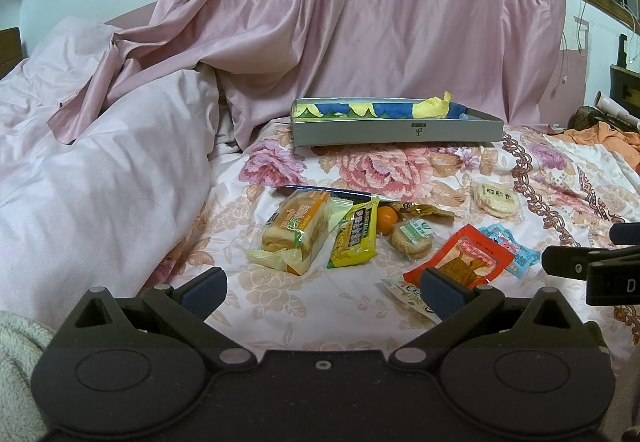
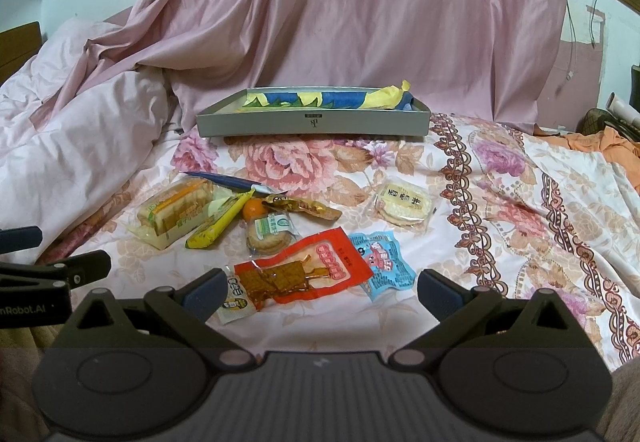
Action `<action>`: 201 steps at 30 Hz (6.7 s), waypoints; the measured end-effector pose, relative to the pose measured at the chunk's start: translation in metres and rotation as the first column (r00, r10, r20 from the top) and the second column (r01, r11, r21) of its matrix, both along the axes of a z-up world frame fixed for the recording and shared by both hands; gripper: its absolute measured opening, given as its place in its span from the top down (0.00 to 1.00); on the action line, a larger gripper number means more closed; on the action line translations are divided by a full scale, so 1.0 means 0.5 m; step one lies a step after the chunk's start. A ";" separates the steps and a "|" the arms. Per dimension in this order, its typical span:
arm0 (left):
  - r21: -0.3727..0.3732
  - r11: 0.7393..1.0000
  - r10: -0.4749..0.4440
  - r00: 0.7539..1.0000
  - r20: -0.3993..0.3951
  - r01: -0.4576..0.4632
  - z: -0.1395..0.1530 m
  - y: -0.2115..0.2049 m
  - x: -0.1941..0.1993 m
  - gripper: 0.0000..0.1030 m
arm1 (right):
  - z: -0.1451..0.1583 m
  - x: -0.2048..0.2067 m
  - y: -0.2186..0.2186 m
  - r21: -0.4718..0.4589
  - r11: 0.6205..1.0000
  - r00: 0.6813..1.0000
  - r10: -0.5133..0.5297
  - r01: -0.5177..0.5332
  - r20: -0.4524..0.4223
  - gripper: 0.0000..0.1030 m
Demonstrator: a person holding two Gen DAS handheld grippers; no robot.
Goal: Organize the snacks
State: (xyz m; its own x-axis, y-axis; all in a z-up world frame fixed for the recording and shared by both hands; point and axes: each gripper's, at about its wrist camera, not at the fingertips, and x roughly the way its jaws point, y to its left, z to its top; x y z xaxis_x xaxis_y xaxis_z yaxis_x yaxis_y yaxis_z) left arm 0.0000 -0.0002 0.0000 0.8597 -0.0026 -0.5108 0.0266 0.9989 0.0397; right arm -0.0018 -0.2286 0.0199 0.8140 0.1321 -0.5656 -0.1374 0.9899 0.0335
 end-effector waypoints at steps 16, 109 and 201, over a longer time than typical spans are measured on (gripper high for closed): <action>0.000 1.000 0.000 1.000 0.000 0.000 0.000 0.000 0.000 0.01 | -0.001 0.001 0.000 0.000 1.000 1.000 0.000 0.000 -0.002 0.00; -0.025 0.719 -0.645 0.654 -0.395 0.694 -0.179 -0.222 0.360 0.22 | -0.096 0.352 -0.143 -0.118 0.977 0.931 0.130 -0.180 -0.341 0.00; -0.556 0.804 -0.379 0.902 -0.206 0.210 -0.126 -0.120 0.270 0.47 | -0.132 0.279 -0.018 -0.579 0.778 0.966 0.248 -0.245 -0.076 0.39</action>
State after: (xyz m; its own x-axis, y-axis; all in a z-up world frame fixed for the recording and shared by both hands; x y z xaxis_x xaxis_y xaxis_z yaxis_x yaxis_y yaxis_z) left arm 0.1351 -0.0599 -0.0628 0.5826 -0.5620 -0.5871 0.2491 0.8111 -0.5292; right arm 0.1376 -0.2378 -0.0462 0.8018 -0.0215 -0.5973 -0.3785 0.7552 -0.5352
